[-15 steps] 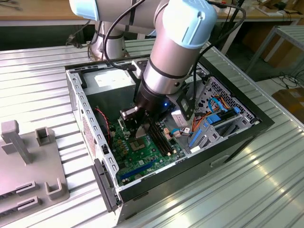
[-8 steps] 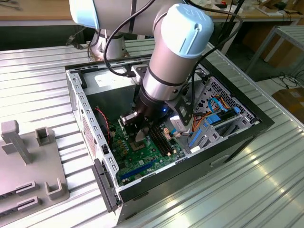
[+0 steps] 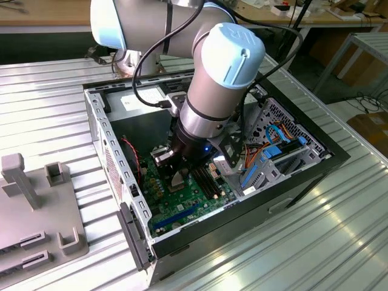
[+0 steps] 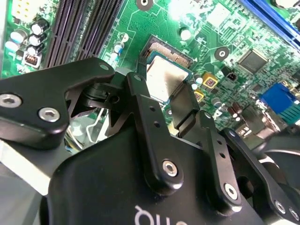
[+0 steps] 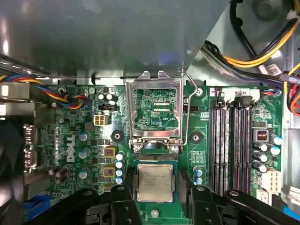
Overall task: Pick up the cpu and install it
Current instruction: 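Place the cpu into insertion slot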
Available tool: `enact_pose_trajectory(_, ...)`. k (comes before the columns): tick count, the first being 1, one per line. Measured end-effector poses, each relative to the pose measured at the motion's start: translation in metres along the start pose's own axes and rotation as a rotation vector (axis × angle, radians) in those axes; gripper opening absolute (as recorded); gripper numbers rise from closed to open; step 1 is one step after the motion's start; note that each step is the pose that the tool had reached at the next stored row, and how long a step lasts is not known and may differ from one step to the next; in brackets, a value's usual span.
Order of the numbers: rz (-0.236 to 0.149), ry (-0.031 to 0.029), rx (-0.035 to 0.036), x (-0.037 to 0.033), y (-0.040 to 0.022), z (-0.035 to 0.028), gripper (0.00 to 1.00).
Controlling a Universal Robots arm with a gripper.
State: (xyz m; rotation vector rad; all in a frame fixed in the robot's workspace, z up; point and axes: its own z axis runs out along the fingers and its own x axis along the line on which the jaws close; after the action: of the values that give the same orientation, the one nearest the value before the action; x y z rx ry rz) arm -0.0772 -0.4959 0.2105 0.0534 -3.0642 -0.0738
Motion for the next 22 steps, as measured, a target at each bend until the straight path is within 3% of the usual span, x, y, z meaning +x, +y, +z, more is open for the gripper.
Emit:
enact_pose_trajectory(1,0.000,0.0000,-0.0001,-0.0002,-0.0001,0.0028,0.45)
enact_pose_trajectory(11,0.000,-0.0002,-0.0002,0.0002,-0.0016,0.0033,0.45)
enact_pose_trajectory(22,0.000,0.0000,0.0003,-0.0003,-0.0020,0.0095,0.45)
